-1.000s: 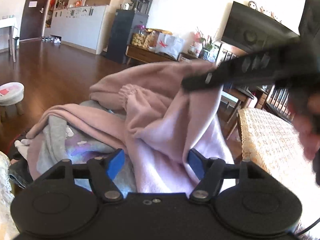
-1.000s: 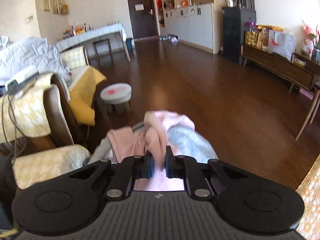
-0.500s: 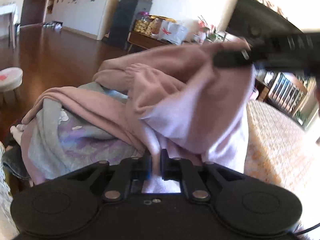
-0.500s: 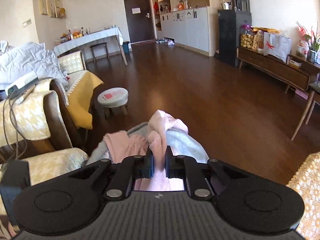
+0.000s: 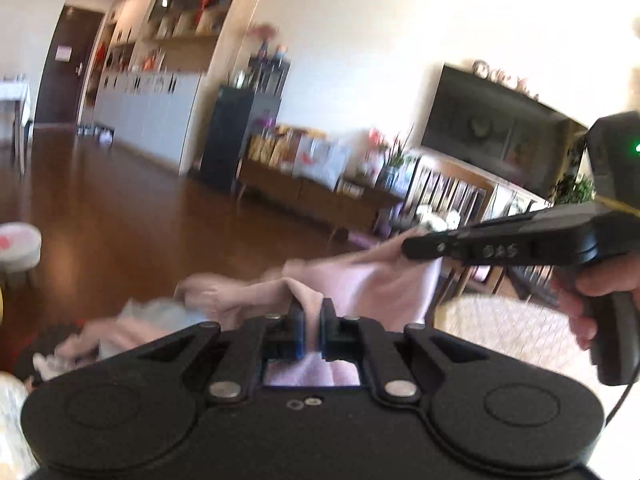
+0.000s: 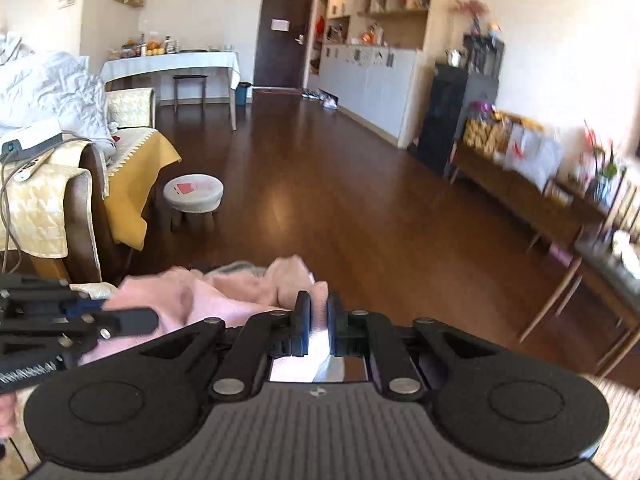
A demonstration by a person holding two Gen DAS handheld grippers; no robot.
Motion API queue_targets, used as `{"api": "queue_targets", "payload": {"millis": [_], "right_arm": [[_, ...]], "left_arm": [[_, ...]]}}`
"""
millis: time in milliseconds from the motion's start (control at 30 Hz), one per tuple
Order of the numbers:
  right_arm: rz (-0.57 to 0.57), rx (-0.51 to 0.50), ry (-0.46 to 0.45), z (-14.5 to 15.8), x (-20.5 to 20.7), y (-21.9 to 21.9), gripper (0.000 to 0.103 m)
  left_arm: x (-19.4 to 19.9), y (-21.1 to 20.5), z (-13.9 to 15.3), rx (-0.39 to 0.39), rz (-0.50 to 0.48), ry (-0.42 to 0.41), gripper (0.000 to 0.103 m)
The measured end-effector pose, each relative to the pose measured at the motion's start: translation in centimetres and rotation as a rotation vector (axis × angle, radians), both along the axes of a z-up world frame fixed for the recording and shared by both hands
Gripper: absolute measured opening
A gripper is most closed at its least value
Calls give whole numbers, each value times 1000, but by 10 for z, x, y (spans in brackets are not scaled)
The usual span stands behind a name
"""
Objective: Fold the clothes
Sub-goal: 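Lift the pink sweatpants from the pile with both grippers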
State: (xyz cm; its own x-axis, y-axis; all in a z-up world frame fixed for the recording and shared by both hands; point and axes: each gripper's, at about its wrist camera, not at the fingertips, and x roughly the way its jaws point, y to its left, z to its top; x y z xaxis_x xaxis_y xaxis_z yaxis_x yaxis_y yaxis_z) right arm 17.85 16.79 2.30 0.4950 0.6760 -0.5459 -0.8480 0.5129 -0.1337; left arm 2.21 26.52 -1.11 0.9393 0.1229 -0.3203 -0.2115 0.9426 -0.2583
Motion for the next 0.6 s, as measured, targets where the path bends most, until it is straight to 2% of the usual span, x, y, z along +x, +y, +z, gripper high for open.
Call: {"api": "queue_targets", "payload": {"millis": [133,200,267,367,433,567,600], "right_arm": [[-2,32,16,21,8,-5,6],[-11,47,34,21,9,-10,6],[-6,66,104,12,12,-19,6],[24,72,268,-23,11,-26,6],[38,38,329,-52,4,-24,6],[66,-32,422,-103,-8,-14,6],[78,-58,421,-111,-12,-12,6]], "left_arm": [[10,-12,22,45,-3,-55,103],[14,-14,25,33,2,-61,103],[12,-13,21,15,7,-56,103],[1,-9,12,12,33,-47,103],[-10,-2,0,17,75,-13,103],[-22,12,-35,26,145,110,103],[-24,15,-44,29,154,140,103]]}}
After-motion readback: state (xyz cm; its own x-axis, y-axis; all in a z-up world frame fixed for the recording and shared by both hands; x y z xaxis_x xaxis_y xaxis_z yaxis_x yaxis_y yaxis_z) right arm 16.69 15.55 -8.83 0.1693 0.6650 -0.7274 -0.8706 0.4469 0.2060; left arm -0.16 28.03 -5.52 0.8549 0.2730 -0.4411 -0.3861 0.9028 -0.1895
